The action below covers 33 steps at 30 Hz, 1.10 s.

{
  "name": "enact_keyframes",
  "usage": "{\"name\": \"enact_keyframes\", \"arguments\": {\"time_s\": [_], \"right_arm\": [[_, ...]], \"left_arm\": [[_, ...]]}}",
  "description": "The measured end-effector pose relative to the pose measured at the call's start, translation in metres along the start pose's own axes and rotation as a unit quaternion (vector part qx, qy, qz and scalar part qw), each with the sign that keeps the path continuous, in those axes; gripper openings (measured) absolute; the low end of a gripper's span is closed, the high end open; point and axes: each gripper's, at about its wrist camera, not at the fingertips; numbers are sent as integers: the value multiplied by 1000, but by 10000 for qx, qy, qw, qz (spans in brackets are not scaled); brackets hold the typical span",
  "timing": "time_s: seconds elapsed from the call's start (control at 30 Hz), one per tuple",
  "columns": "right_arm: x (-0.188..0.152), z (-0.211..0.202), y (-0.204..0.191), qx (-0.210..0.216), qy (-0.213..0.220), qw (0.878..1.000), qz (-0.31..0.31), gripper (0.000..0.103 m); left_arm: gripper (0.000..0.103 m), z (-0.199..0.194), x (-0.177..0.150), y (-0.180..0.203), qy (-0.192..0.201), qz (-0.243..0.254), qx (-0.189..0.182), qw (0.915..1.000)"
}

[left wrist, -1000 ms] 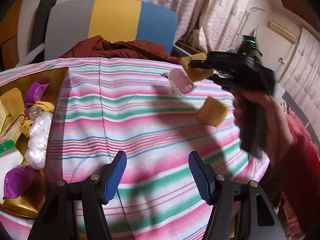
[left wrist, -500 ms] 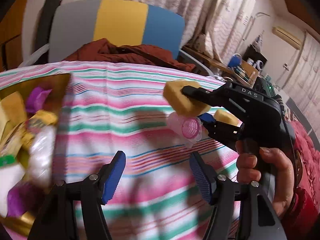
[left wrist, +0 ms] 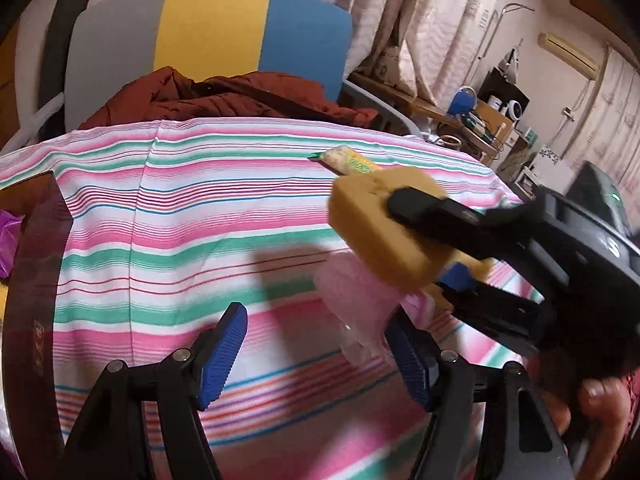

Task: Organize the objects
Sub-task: 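Grasp the pink container with the left tool while the right tool holds the sponge, then carry the pink container and sponge block over the gold tin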

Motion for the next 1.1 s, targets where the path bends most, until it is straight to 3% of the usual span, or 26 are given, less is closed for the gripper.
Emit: {"name": "enact_keyframes", "arguments": {"time_s": [0.17, 0.33, 0.57, 0.67, 0.73, 0.93, 1.07, 1.1], "right_arm": [[-7, -1, -6, -23, 40, 9999, -121, 35], [-14, -4, -13, -102, 113, 9996, -258, 35], [-27, -23, -26, -139, 469, 9979, -433, 32], [-28, -28, -26, -29, 571, 9977, -367, 31], [-25, -33, -24, 152, 679, 9973, -243, 31], [-18, -47, -30, -103, 853, 9958, -300, 31], [-25, -48, -26, -66, 763, 9969, -177, 31], [-27, -47, -25, -86, 735, 9971, -152, 31]], "left_arm": [[55, 8, -4, -8, 62, -39, -206, 9998], [38, 1, -11, -3, 206, 268, -250, 9991], [30, -9, -22, 7, 358, 624, -270, 9970], [20, -11, -23, 5, 362, 627, -237, 9971], [15, -12, -23, 2, 343, 583, -254, 9974], [15, -16, -34, -25, 284, -125, -638, 9975], [13, -26, -40, -25, 358, -219, -764, 9962], [8, -30, -42, -25, 398, -254, -839, 9954]]}}
Point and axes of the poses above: each gripper's, at about its wrist camera, not at the fingertips, and z roughly the way its jaws point, y to its right, x to its top, and after that the axes turned 3 degrees about -x, right-handed
